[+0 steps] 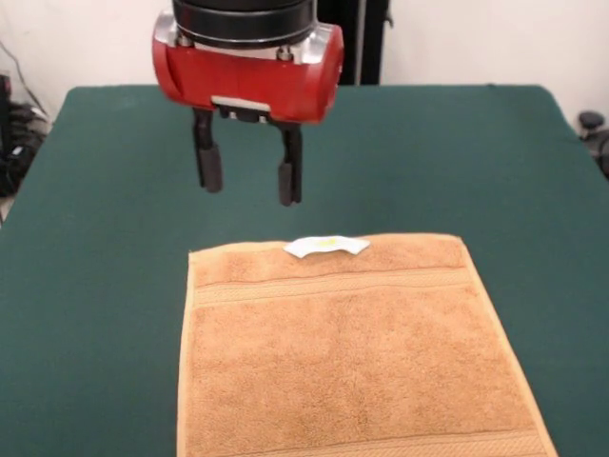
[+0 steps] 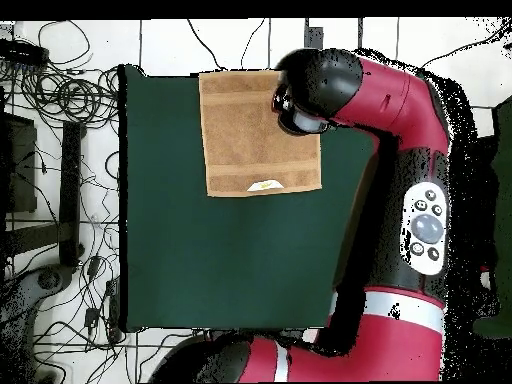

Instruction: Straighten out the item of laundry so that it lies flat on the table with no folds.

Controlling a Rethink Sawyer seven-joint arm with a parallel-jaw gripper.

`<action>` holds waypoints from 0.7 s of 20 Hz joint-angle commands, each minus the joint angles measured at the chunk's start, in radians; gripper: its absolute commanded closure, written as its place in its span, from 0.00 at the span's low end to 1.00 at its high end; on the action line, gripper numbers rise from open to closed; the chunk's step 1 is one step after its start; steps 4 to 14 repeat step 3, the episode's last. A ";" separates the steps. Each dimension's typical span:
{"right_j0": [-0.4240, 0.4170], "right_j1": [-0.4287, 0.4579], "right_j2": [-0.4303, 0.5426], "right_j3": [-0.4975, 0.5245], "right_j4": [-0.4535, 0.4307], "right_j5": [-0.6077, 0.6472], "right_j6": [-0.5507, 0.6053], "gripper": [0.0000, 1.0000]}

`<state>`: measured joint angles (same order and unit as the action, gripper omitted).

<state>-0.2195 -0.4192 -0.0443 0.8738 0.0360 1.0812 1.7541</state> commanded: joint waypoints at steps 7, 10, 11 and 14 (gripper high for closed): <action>0.010 0.071 0.083 0.017 -0.035 0.109 -0.037 0.00; 0.010 0.071 0.083 0.017 -0.035 0.109 -0.037 0.00; 0.010 0.071 0.083 0.017 -0.035 0.109 -0.037 0.00; 0.010 0.071 0.083 0.017 -0.035 0.109 -0.037 0.00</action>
